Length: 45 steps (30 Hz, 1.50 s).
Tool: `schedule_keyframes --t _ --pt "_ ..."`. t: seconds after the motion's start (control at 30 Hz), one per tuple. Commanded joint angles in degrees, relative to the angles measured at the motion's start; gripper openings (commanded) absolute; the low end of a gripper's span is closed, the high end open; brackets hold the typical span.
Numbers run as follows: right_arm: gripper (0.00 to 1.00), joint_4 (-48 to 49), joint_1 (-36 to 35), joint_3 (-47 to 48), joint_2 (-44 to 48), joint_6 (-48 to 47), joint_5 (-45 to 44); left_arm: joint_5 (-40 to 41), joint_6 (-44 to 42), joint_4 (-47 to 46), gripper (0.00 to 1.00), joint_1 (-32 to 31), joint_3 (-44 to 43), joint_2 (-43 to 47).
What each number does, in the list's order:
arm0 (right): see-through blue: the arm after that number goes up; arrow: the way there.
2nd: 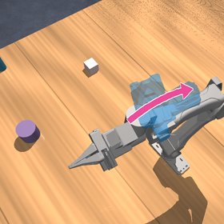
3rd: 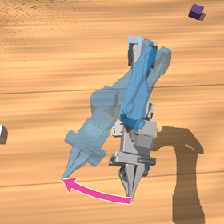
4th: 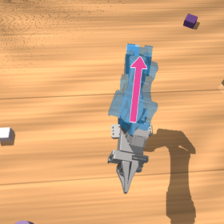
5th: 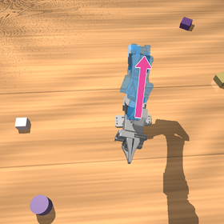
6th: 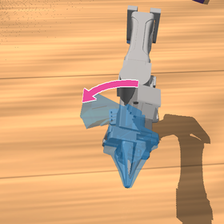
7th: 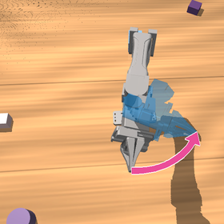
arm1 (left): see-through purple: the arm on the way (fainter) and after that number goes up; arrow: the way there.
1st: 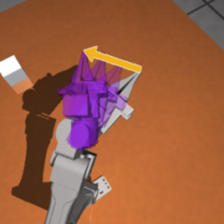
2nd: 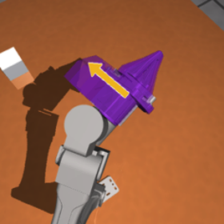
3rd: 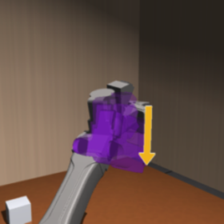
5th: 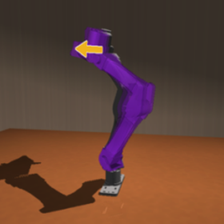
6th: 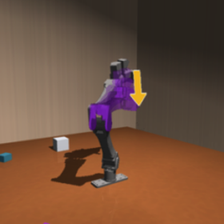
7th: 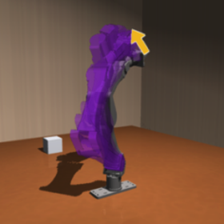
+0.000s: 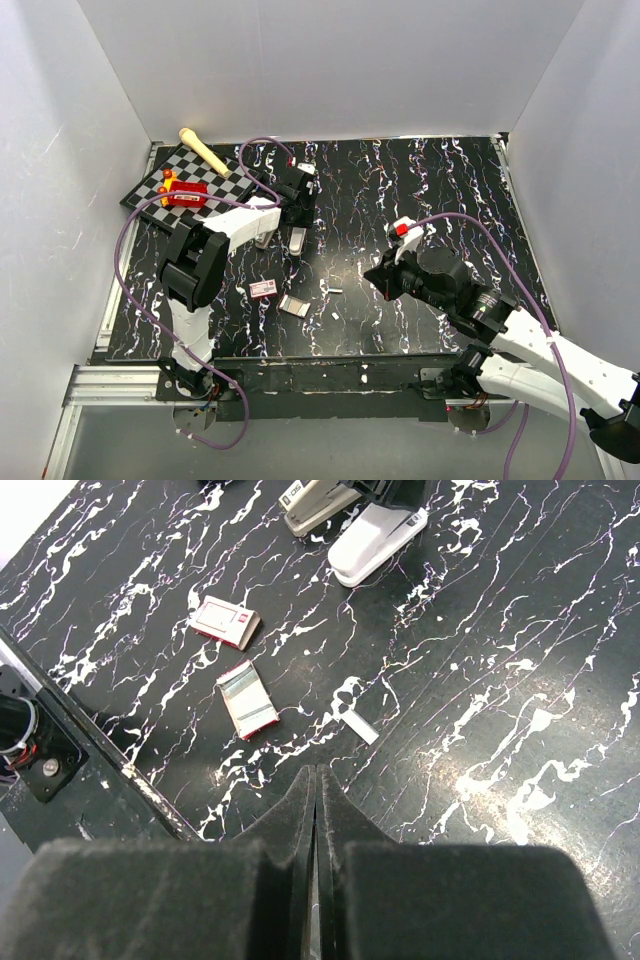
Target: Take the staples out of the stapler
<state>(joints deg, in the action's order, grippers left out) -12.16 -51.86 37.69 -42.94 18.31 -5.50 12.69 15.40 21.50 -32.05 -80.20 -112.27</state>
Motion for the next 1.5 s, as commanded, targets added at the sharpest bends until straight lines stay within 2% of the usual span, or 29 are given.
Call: schedule_keyframes --t 0.0,0.23,0.3,0.37,0.47,0.87,1.03,1.13,1.37,1.47 --pt "0.01 2.93 0.09 0.98 -0.30 0.77 0.57 0.85 -0.63 0.74 0.41 0.15 -0.83 2.93" --pt "0.01 3.11 0.09 0.98 -0.66 1.21 1.19 0.76 -0.72 1.53 0.37 0.15 -0.48 2.32" --pt "0.01 3.11 0.09 0.89 -0.48 1.29 1.19 0.94 -0.81 1.53 0.29 0.15 -0.30 2.32" --pt "0.01 3.11 0.09 0.89 -0.39 1.47 1.19 0.85 -0.90 1.62 0.14 0.15 -0.39 2.49" --pt "0.01 2.94 0.09 0.98 -0.48 1.47 1.10 0.58 -1.16 1.71 0.00 0.15 -0.74 3.28" --pt "0.01 3.11 0.09 1.51 -1.18 1.12 1.45 0.94 -3.44 3.37 0.00 0.15 -4.34 9.26" --pt "0.01 3.37 0.09 1.68 -1.80 1.03 1.89 0.15 -3.62 4.25 0.00 0.15 -5.49 8.12" --pt "0.01 3.46 0.09 1.60 -2.06 0.94 1.89 -1.17 -3.62 5.65 0.00 0.15 -6.54 4.79" --pt "0.01 4.25 0.09 0.81 -2.59 0.94 2.25 -6.18 -2.48 13.83 0.00 0.41 -13.04 -15.85" --pt "0.01 3.99 0.09 0.45 -2.15 1.03 2.16 -7.15 -1.43 12.09 0.00 0.50 -11.04 -16.32"
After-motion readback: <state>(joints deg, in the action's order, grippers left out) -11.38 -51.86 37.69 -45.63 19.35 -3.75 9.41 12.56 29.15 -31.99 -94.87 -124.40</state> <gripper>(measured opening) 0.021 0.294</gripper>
